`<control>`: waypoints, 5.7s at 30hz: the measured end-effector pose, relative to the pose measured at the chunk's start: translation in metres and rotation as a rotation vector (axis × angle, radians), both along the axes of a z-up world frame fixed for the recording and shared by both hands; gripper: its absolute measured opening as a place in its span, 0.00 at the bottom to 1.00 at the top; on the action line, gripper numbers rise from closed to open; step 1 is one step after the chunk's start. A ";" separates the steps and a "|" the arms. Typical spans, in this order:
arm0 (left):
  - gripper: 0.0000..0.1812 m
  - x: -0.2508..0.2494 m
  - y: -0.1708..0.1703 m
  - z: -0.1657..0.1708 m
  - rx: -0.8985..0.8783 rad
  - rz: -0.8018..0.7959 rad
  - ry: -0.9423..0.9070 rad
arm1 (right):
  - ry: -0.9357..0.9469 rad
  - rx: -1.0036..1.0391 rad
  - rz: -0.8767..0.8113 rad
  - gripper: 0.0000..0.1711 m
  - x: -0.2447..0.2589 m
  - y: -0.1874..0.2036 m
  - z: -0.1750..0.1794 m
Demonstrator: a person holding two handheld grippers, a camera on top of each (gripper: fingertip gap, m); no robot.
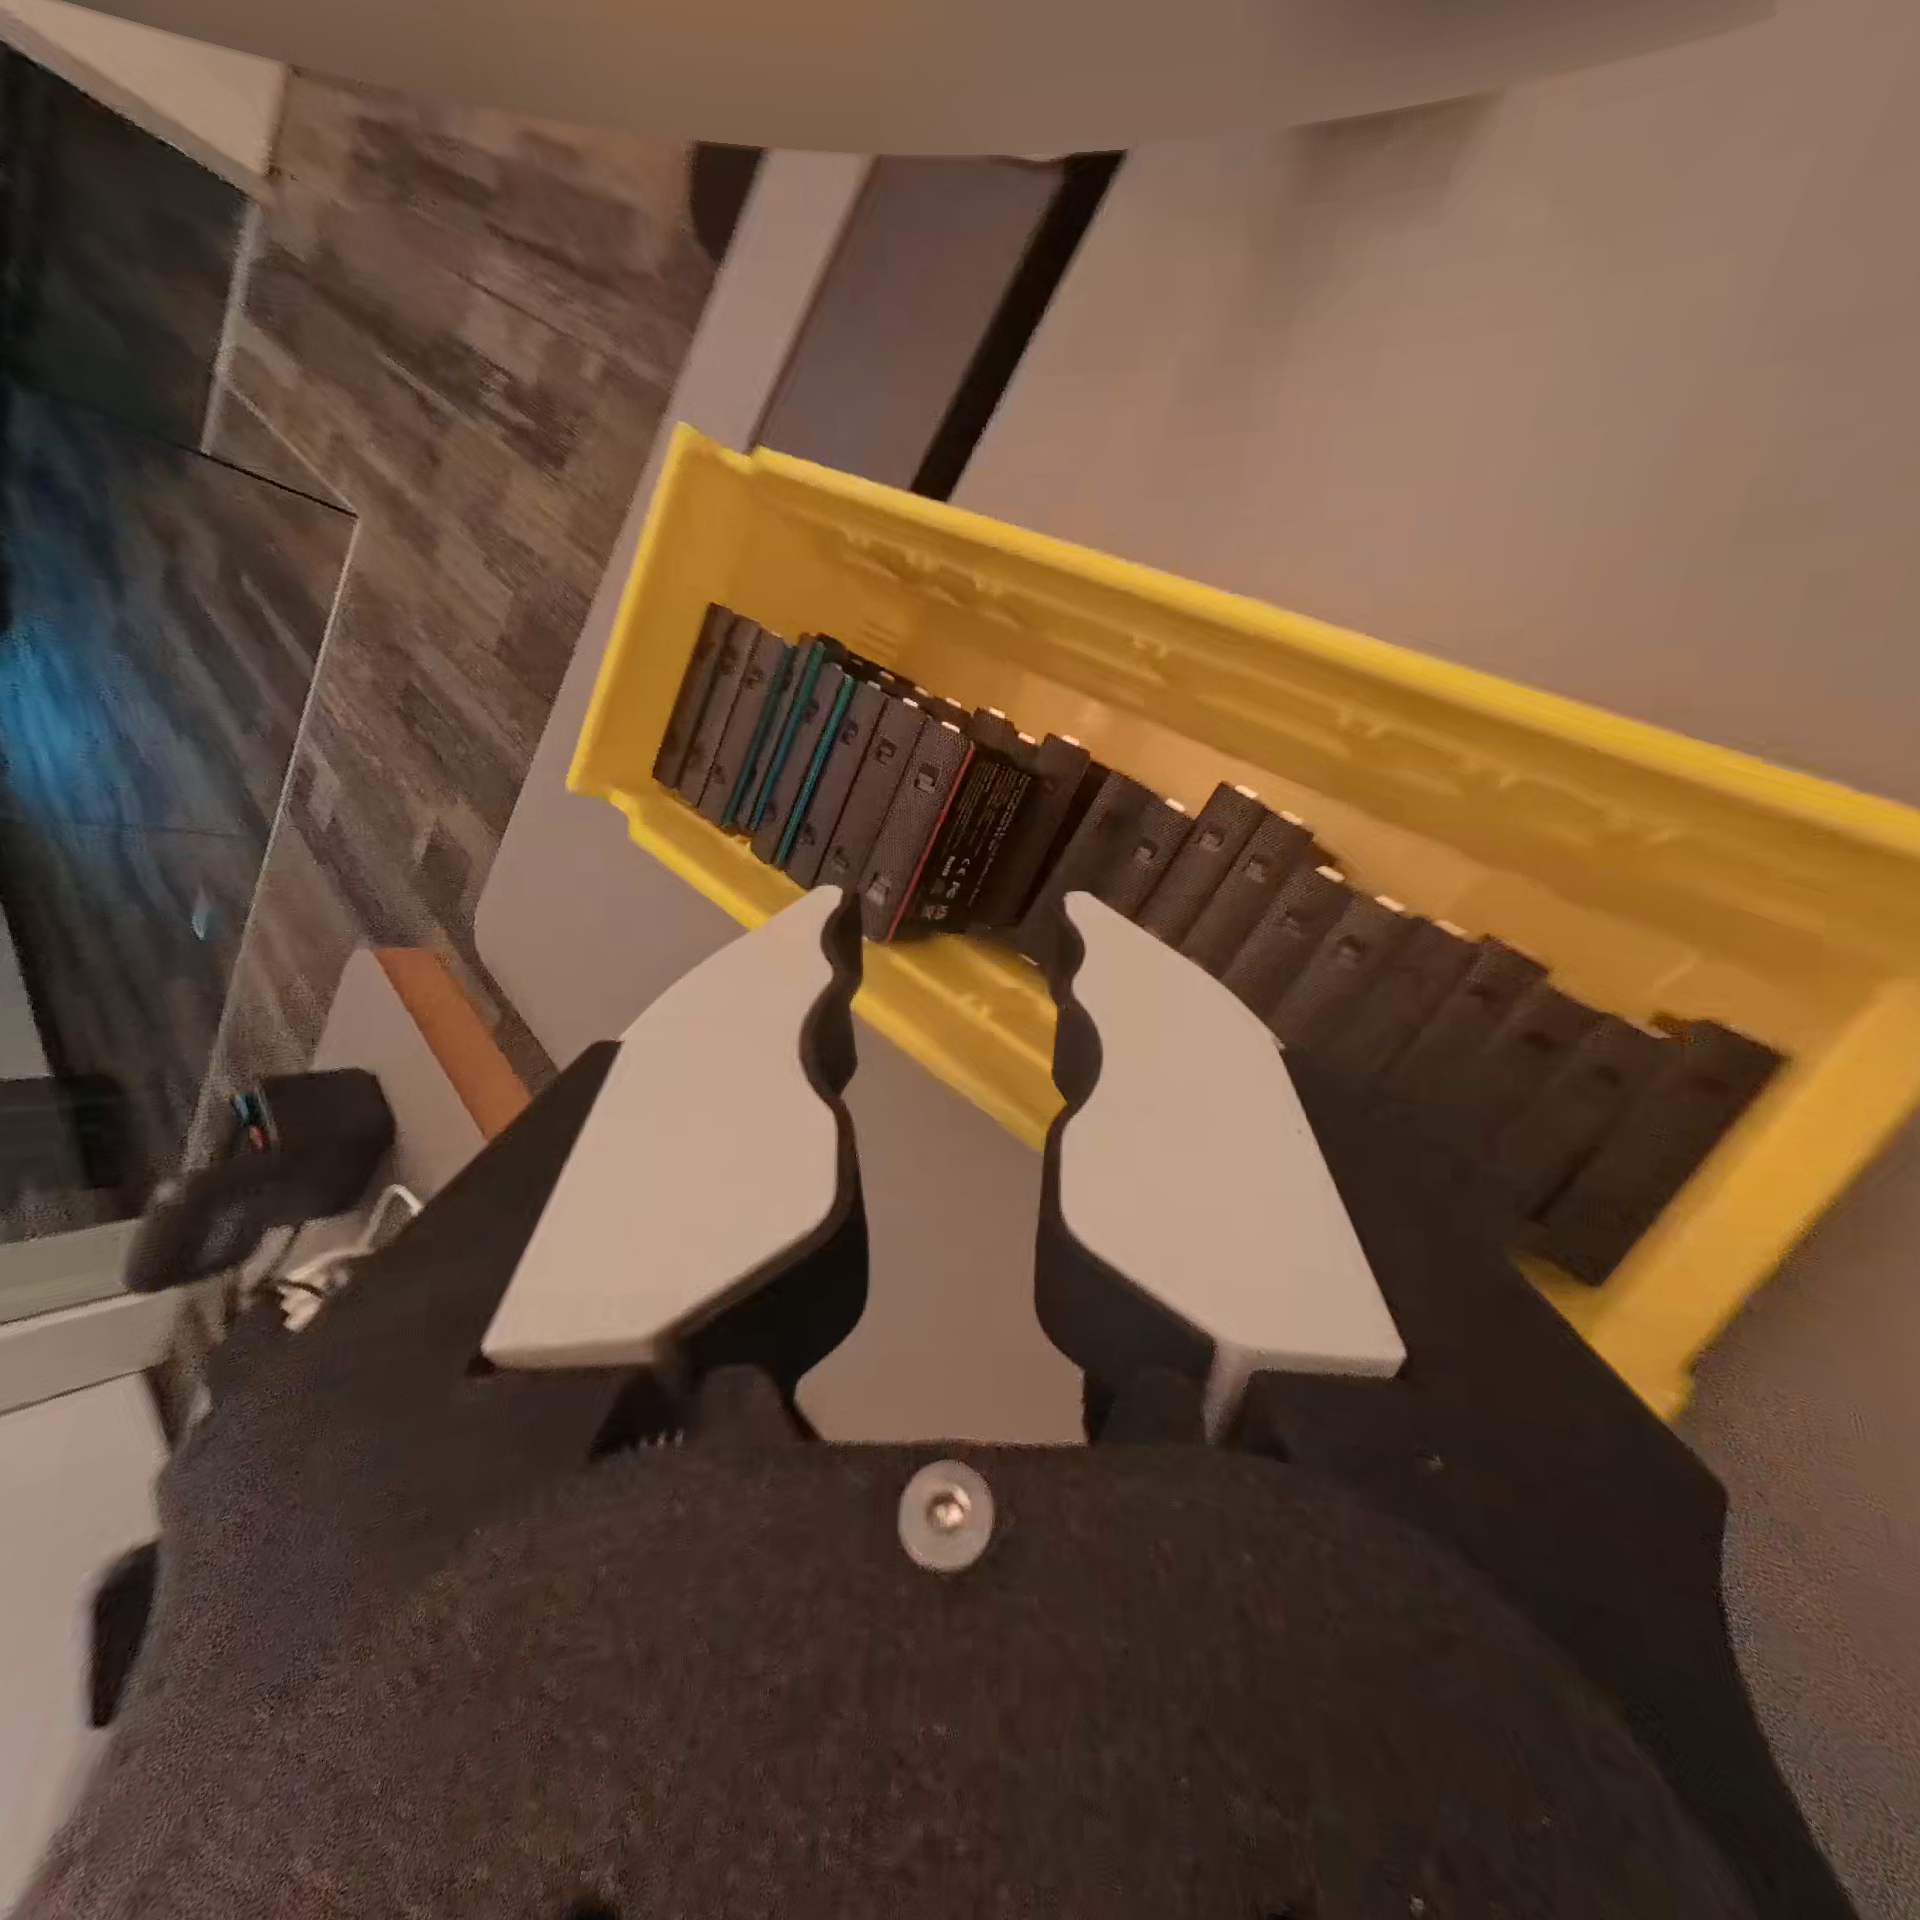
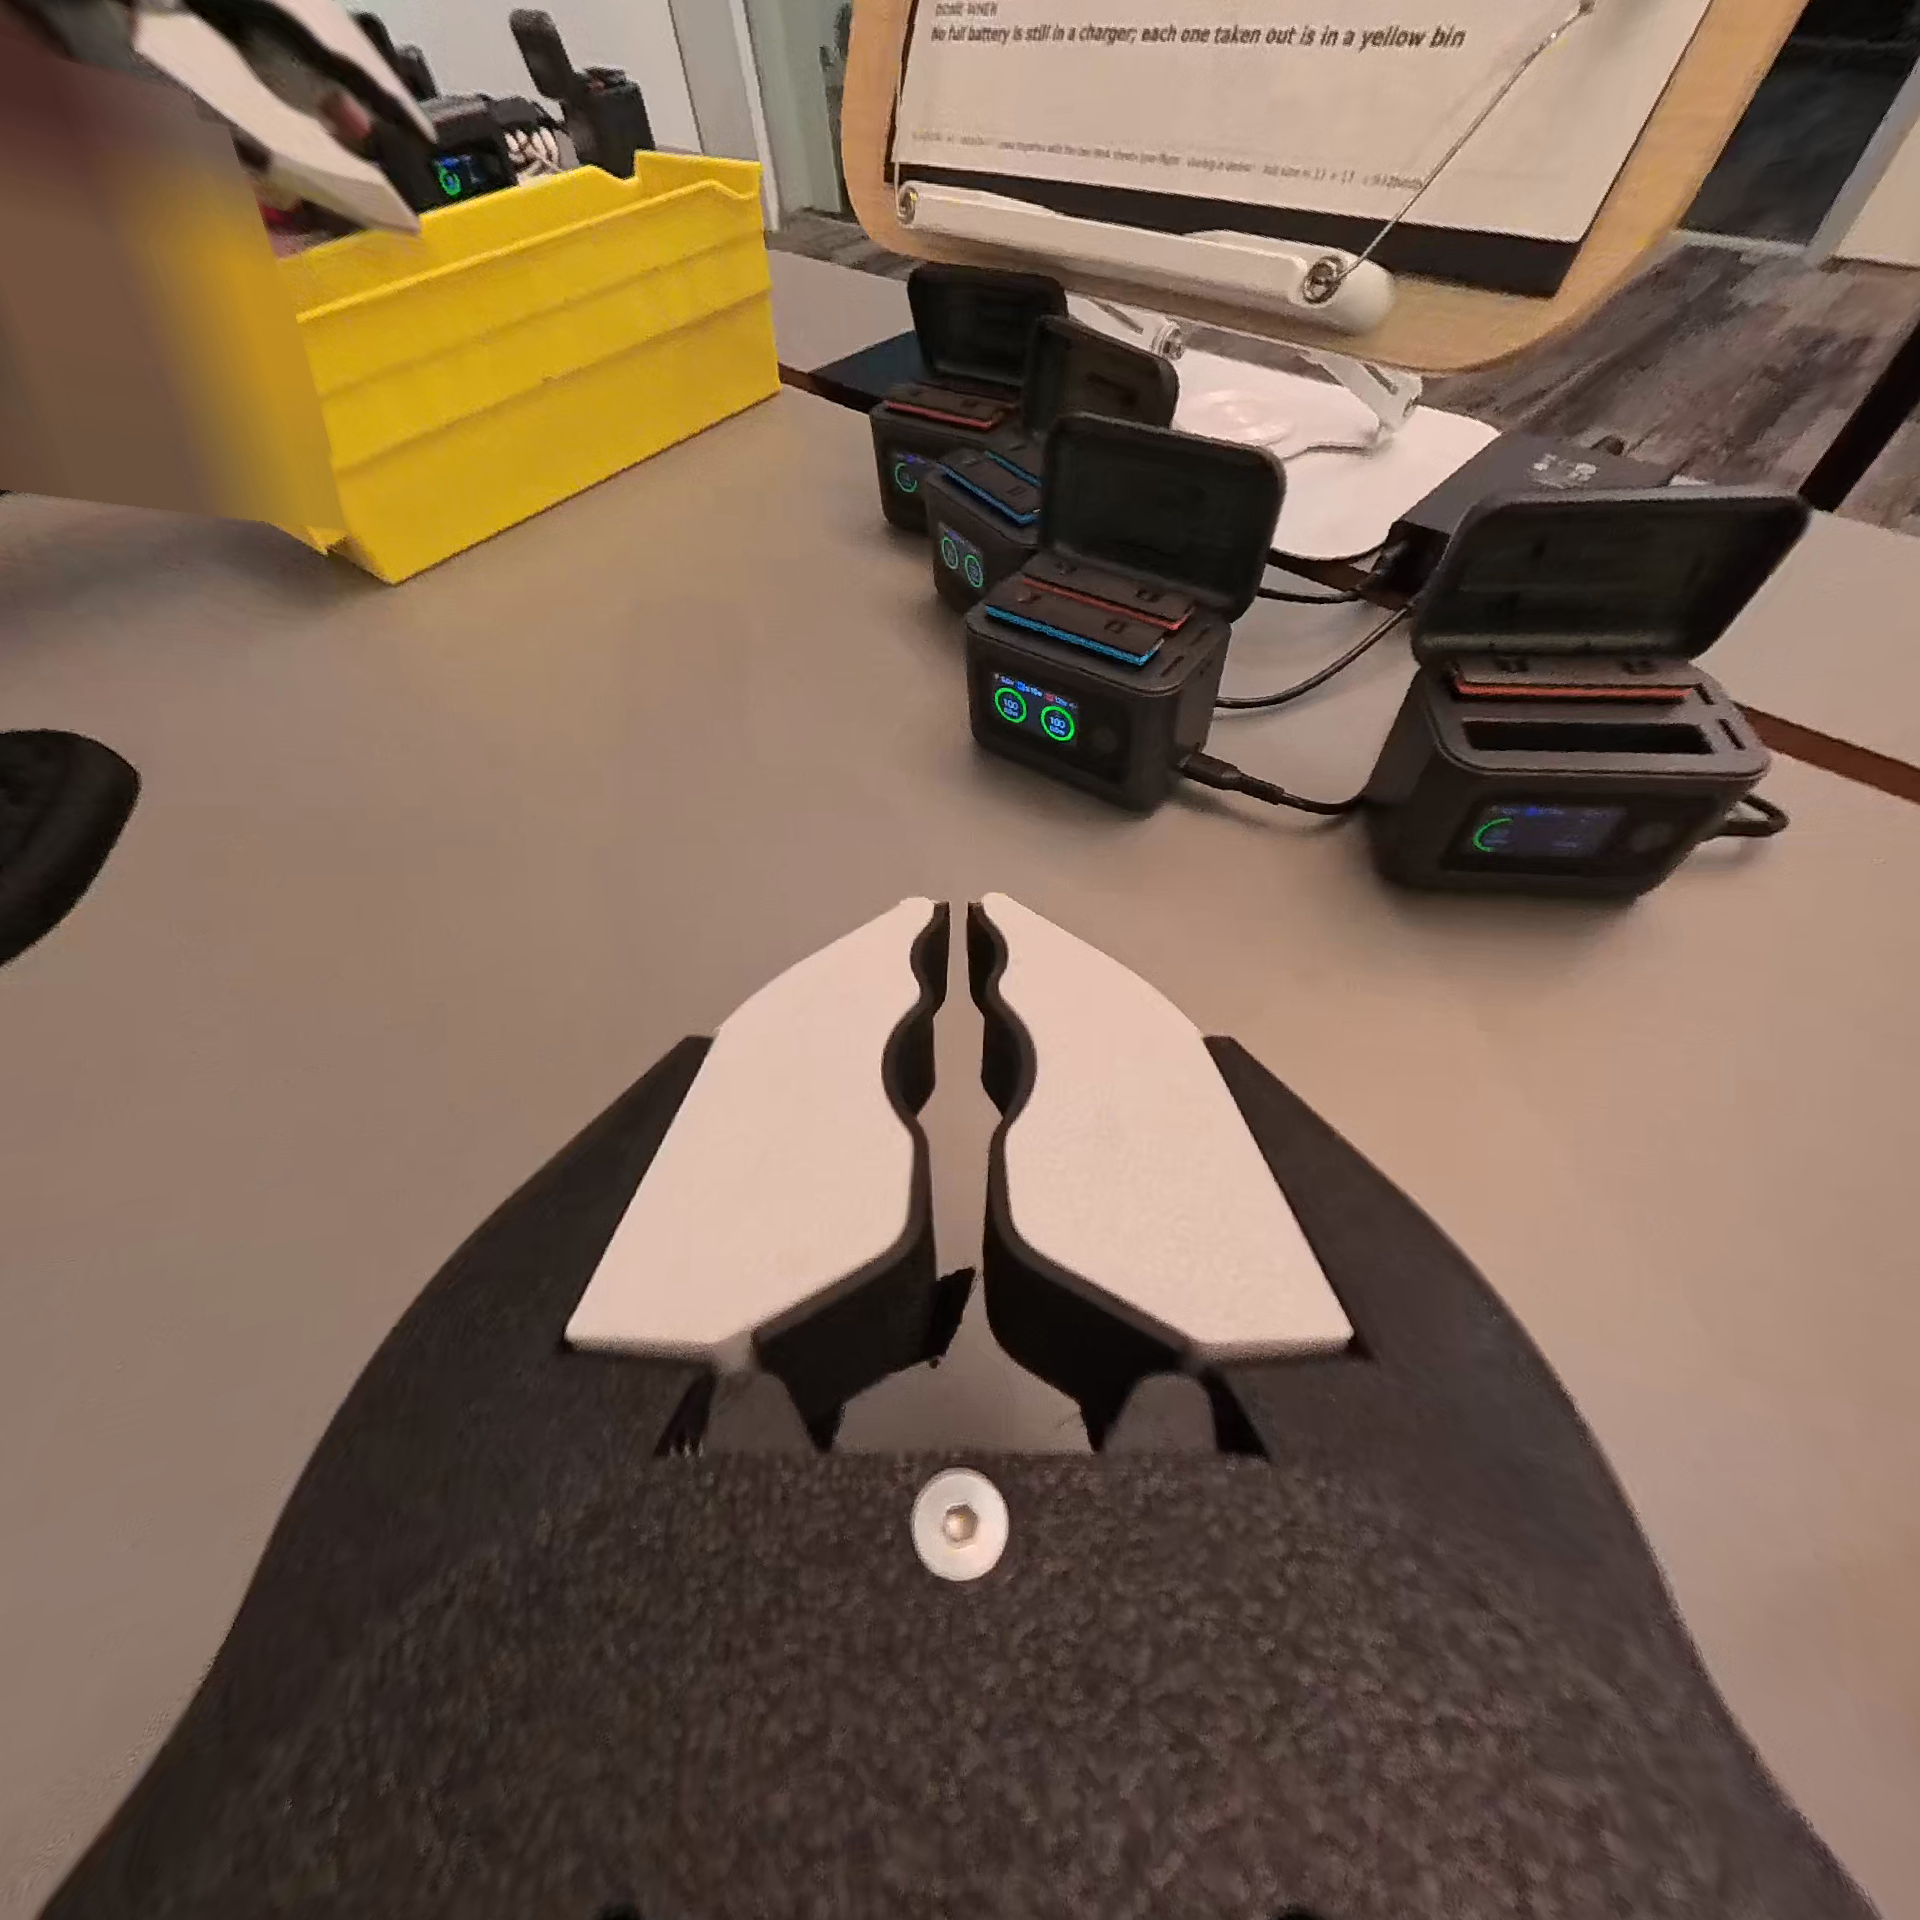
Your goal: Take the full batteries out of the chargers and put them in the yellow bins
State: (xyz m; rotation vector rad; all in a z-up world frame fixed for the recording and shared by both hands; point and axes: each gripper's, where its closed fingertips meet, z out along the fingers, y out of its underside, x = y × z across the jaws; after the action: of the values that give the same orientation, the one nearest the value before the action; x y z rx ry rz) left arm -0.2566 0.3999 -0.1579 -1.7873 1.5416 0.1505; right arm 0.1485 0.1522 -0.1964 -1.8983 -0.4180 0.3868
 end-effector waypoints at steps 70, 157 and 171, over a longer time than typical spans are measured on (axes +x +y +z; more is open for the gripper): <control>0.11 0.289 -0.333 -0.015 -0.414 -0.831 -0.446 | -0.130 0.117 0.643 0.06 -0.122 -0.087 0.024; 0.00 0.312 -0.237 -0.059 -0.122 -0.447 -0.692 | -1.254 -0.288 1.161 0.09 0.107 0.134 -0.019; 0.00 0.313 -0.241 -0.061 -0.141 -0.463 -0.683 | -1.151 -0.372 1.071 0.11 0.099 0.131 -0.010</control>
State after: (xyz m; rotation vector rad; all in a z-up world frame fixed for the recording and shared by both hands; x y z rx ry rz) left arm 0.0560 0.1591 -0.2191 -1.3210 1.4131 -0.7331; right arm 0.2479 0.2827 -0.2066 -1.9324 -2.2807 -0.0234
